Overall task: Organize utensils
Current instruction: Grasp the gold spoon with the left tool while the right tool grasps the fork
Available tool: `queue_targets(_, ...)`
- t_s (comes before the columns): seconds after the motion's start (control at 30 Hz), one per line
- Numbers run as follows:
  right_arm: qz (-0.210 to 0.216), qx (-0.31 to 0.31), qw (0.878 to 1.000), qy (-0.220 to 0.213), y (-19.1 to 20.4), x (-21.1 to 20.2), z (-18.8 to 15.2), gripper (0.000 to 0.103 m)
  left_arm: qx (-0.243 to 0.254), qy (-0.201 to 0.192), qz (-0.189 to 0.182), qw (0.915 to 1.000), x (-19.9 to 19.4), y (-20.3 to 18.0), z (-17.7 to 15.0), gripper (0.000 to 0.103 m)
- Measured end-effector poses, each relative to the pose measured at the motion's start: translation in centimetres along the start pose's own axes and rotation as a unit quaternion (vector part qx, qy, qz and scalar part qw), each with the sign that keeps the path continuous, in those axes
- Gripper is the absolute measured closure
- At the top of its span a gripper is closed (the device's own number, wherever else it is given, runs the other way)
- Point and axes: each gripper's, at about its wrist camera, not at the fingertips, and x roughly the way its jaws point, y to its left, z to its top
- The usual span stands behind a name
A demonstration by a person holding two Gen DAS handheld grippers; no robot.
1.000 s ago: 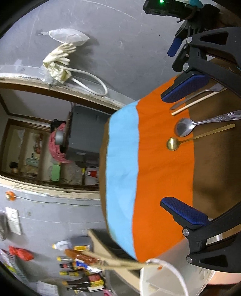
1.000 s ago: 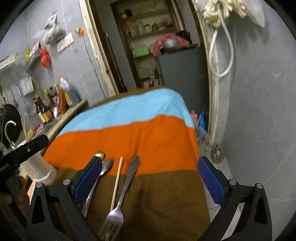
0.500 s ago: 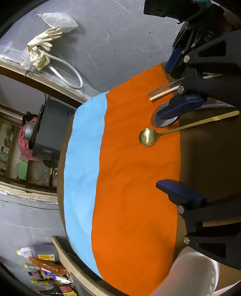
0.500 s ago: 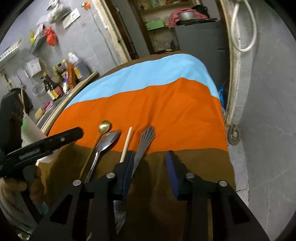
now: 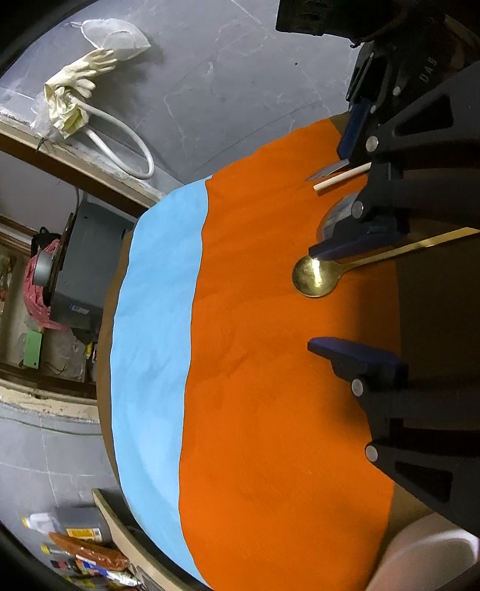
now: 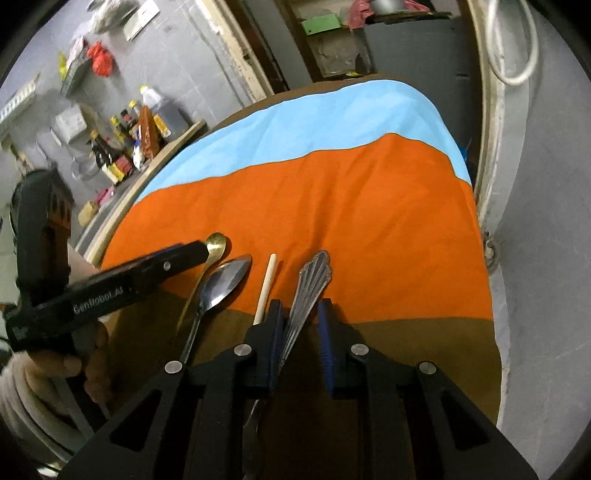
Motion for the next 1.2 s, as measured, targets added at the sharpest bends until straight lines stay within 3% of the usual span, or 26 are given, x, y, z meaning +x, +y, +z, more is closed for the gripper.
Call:
queue_targets(0.23, 0.012, 0.007, 1.0, 0.001, -0.2, 0.3, 0.2, 0.088, -0.011, 0.009, -0.029, 0.9995, 1.0, 0.5, 0.8, 0.067)
queue_targets(0.43, -0.02, -0.028, 0.999, 0.005, 1.2, 0.2, 0.5, 0.092, 0.004, 0.019, -0.021, 0.9996, 1.3, -0.2, 1.2, 0.068)
queue_targets(0.5, -0.023, -0.028, 0.999, 0.002, 1.3, -0.1, 0.5, 0.093, 0.003, 0.026, -0.026, 0.9993, 1.4, -0.1, 1.2, 0.087)
queue_targets(0.53, -0.023, -0.025, 0.999, 0.001, 1.2, -0.3, 0.5, 0.093, 0.0, 0.03, -0.031, 0.9991, 1.4, 0.0, 1.3, 0.091)
queue_targets(0.77, -0.011, 0.004, 1.0, 0.01, -0.1, -0.6, 0.2, 0.093, -0.026, 0.037, -0.046, 0.9979, 1.6, 0.7, 1.2, 0.097)
queue_targets(1.0, 0.008, 0.03, 0.999, 0.042, -0.7, 0.3, 0.6, 0.093, -0.01, 0.016, -0.033, 0.9993, 0.1, -0.3, 0.6, 0.1)
queue_targets(1.2, -0.02, -0.005, 0.996, 0.088, 0.7, 1.3, 1.4, 0.093, 0.001, -0.011, -0.025, 0.9996, -1.9, -0.6, 0.0, 0.1)
